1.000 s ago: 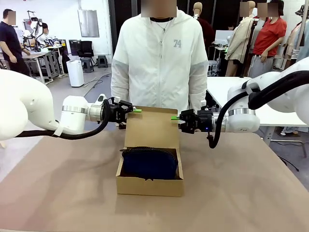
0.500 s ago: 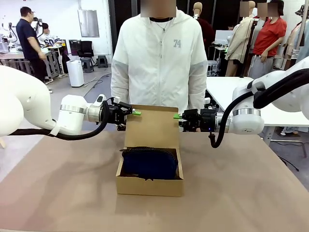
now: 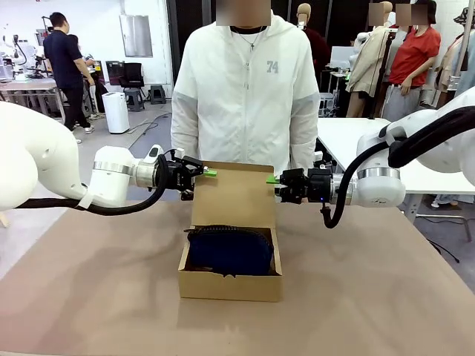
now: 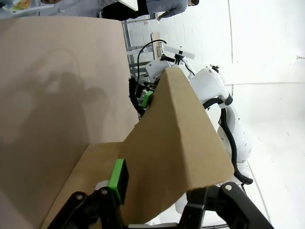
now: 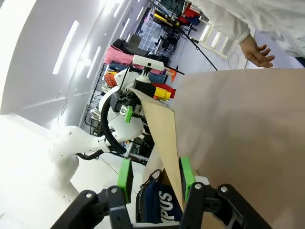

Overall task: Pack the items into the box.
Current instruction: Close the Mailer Box.

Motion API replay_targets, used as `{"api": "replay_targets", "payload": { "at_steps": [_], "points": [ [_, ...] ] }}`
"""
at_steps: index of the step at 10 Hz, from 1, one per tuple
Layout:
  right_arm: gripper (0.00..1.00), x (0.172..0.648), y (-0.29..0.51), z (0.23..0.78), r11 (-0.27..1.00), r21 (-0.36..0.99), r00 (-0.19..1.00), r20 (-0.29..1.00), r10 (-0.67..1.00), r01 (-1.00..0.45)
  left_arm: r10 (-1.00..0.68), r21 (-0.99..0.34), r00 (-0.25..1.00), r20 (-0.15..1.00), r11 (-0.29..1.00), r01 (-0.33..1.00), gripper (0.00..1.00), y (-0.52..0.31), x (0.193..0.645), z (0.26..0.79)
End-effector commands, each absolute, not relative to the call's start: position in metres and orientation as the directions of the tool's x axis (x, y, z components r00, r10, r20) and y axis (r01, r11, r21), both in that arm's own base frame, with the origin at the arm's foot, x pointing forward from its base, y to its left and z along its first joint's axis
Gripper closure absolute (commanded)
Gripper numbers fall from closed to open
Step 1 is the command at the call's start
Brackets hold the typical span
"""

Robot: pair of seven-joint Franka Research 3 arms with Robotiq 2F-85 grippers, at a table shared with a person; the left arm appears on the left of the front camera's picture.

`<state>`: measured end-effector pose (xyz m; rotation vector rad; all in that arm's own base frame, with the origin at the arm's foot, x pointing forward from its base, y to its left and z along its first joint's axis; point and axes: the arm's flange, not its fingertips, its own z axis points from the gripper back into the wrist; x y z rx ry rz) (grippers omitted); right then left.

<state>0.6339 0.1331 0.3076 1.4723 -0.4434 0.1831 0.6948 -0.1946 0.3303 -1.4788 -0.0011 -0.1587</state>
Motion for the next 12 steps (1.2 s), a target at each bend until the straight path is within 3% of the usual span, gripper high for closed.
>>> {"api": "replay_targets", "payload": {
  "at_steps": [1,6,9,12],
  "points": [
    [0.47,0.628,0.139,0.31,0.071,0.848,0.845,0.529,-0.081,-0.525,-0.178,-0.952,0.945,0.273,0.093,0.292,0.39,-0.199,0.688,0.338],
    [0.47,0.595,0.131,0.318,-0.056,0.583,0.586,0.807,-0.078,-0.81,-0.294,-0.712,0.709,0.64,0.119,0.692,0.39,-0.202,0.635,0.351],
    [0.47,0.567,0.139,0.315,-0.014,0.439,0.439,0.897,-0.058,-0.899,-0.313,-0.586,0.579,0.753,0.082,0.806,0.39,-0.201,0.62,0.353],
    [0.47,0.541,0.15,0.316,0.089,0.293,0.293,0.956,-0.008,-0.952,-0.329,-0.448,0.408,0.852,-0.052,0.893,0.39,-0.194,0.603,0.35]
  ]
}}
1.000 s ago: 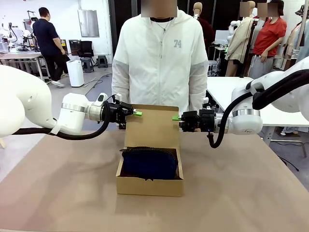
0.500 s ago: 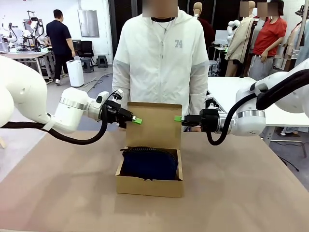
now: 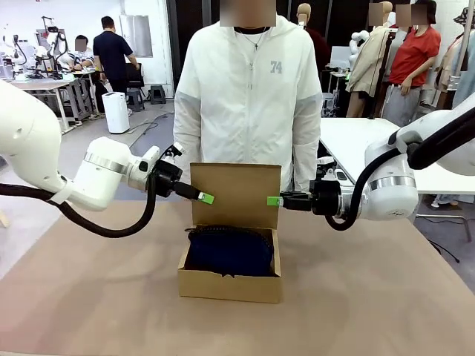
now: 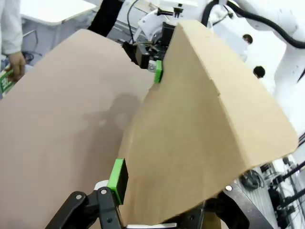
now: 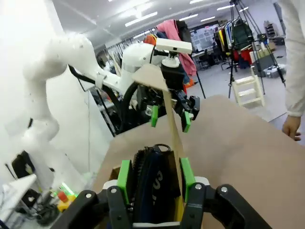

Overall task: Pack the items into the box.
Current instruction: Close the Mailer Box.

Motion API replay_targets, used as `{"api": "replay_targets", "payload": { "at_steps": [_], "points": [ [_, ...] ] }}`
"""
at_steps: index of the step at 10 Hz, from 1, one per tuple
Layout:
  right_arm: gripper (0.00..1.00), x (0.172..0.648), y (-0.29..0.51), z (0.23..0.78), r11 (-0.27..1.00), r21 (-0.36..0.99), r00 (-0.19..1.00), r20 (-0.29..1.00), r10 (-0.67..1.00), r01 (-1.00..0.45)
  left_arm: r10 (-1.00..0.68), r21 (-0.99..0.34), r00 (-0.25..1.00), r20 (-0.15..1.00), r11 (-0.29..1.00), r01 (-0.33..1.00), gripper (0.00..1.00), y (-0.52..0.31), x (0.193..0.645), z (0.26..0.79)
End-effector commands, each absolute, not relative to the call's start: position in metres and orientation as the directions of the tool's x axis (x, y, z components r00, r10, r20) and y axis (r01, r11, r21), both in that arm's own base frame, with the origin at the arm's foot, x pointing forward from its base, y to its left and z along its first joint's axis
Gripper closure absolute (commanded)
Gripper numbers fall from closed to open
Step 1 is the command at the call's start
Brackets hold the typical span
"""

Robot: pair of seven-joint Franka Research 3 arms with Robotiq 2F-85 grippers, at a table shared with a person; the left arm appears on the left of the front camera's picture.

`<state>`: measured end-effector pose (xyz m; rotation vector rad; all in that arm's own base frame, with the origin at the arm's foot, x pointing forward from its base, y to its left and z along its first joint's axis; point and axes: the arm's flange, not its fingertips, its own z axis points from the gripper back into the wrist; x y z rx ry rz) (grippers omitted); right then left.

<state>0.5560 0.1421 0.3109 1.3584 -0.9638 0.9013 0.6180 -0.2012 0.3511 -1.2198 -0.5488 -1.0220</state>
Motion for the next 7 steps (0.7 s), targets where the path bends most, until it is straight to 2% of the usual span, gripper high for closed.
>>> {"api": "replay_targets", "payload": {
  "at_steps": [1,5,7],
  "points": [
    [0.47,0.534,0.153,0.317,0.11,0.252,0.254,0.967,0.013,-0.962,-0.328,-0.408,0.36,0.873,-0.088,0.909,0.39,-0.192,0.598,0.349],
    [0.47,0.512,0.159,0.311,0.156,0.15,0.157,0.987,0.029,-0.976,-0.311,-0.284,0.22,0.924,-0.176,0.942,0.39,-0.188,0.579,0.338],
    [0.47,0.505,0.159,0.311,0.158,0.122,0.129,0.991,0.032,-0.98,-0.308,-0.27,0.206,0.929,-0.184,0.945,0.39,-0.188,0.571,0.334]
  ]
}}
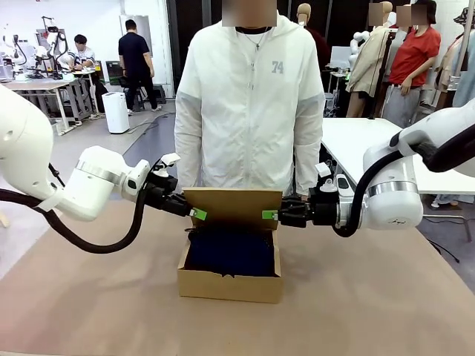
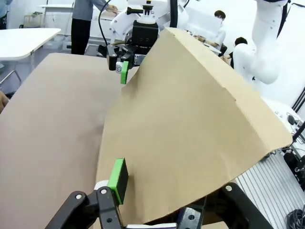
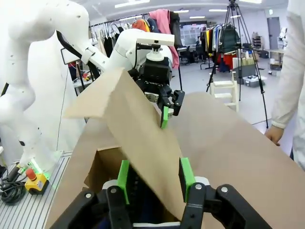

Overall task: Pack the items into the box.
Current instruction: Close the Mailer Box.

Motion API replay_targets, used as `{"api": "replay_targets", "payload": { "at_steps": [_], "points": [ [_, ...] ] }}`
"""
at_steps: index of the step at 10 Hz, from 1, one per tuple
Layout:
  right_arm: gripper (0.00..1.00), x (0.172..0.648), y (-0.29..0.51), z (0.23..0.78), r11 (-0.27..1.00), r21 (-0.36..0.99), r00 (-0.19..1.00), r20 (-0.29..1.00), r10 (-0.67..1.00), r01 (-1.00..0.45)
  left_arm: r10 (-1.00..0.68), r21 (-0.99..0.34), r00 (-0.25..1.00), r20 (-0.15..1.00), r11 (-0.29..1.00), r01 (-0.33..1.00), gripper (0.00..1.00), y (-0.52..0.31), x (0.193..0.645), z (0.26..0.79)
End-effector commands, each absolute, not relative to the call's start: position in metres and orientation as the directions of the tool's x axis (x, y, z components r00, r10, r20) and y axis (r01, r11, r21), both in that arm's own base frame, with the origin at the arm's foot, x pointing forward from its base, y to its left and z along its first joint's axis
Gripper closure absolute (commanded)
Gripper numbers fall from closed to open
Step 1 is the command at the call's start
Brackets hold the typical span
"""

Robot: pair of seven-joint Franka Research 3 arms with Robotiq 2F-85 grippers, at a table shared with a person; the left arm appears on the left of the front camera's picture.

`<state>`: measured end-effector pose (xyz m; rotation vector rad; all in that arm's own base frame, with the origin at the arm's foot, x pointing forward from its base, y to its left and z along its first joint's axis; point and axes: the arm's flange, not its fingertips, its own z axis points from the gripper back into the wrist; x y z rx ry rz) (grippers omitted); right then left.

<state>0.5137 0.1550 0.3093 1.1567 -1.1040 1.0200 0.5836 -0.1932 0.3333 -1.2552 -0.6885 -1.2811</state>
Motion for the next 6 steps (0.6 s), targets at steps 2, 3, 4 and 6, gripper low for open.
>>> {"api": "replay_targets", "payload": {
  "at_steps": [2,3,4,6],
  "points": [
    [0.0,0.5048,0.1586,0.3108,0.152,0.128,0.135,0.99,0.034,-0.98,-0.292,-0.269,0.206,0.934,-0.194,0.944,0.0,-0.1858,0.5681,0.3335],
    [0.0,0.5039,0.1579,0.31,0.141,0.133,0.14,0.99,0.036,-0.981,-0.292,-0.271,0.208,0.934,-0.197,0.942,0.0,-0.185,0.5674,0.3346],
    [0.0,0.5041,0.1578,0.3116,0.142,0.133,0.14,0.989,0.042,-0.981,-0.289,-0.266,0.203,0.936,-0.201,0.943,0.0,-0.1855,0.5677,0.3373],
    [0.0,0.504,0.1519,0.3109,0.15,0.155,0.164,0.985,0.051,-0.977,-0.29,-0.259,0.201,0.936,-0.18,0.949,0.0,-0.1822,0.5641,0.3391]
  ]
}}
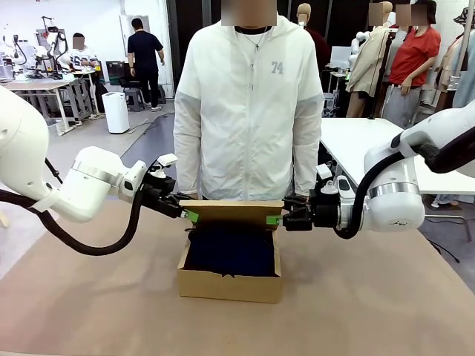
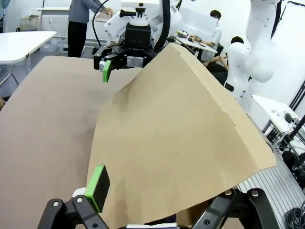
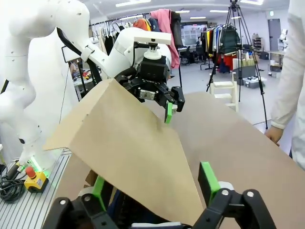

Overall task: Pack the items into the box.
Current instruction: Close the Mailer Box.

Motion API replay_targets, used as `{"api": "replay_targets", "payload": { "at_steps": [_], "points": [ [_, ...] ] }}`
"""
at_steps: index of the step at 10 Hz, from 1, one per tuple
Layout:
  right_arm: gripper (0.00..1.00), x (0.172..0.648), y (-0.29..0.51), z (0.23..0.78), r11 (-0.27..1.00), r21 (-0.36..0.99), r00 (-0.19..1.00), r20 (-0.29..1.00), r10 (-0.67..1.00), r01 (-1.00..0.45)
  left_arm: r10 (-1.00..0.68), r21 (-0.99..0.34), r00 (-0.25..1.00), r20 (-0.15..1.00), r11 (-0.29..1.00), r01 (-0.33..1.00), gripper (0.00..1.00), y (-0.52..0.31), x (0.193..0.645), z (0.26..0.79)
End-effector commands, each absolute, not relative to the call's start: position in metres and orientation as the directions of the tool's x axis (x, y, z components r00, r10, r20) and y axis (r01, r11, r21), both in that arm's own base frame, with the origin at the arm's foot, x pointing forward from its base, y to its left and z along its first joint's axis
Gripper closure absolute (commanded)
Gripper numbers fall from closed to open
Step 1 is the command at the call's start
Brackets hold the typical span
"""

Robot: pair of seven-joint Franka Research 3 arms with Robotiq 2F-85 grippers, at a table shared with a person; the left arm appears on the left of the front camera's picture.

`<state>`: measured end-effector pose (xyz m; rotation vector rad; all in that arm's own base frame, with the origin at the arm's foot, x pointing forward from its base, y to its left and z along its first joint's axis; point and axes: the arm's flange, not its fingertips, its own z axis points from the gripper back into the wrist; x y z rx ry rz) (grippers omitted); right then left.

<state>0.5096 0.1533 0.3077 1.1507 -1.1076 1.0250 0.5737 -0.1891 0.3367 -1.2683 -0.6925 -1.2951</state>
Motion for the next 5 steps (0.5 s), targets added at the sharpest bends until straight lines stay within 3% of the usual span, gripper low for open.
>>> {"api": "replay_targets", "payload": {
  "at_steps": [1,5],
  "points": [
    [0.0,0.502,0.144,0.311,0.136,0.183,0.188,0.982,0.031,-0.974,-0.29,-0.252,0.2,0.936,-0.154,0.955,0.0,-0.176,0.559,0.341],
    [0.0,0.487,0.062,0.311,0.307,0.246,0.229,0.969,-0.091,-0.919,-0.285,-0.336,0.353,0.891,0.108,0.936,0.0,-0.124,0.504,0.343]
  ]
}}
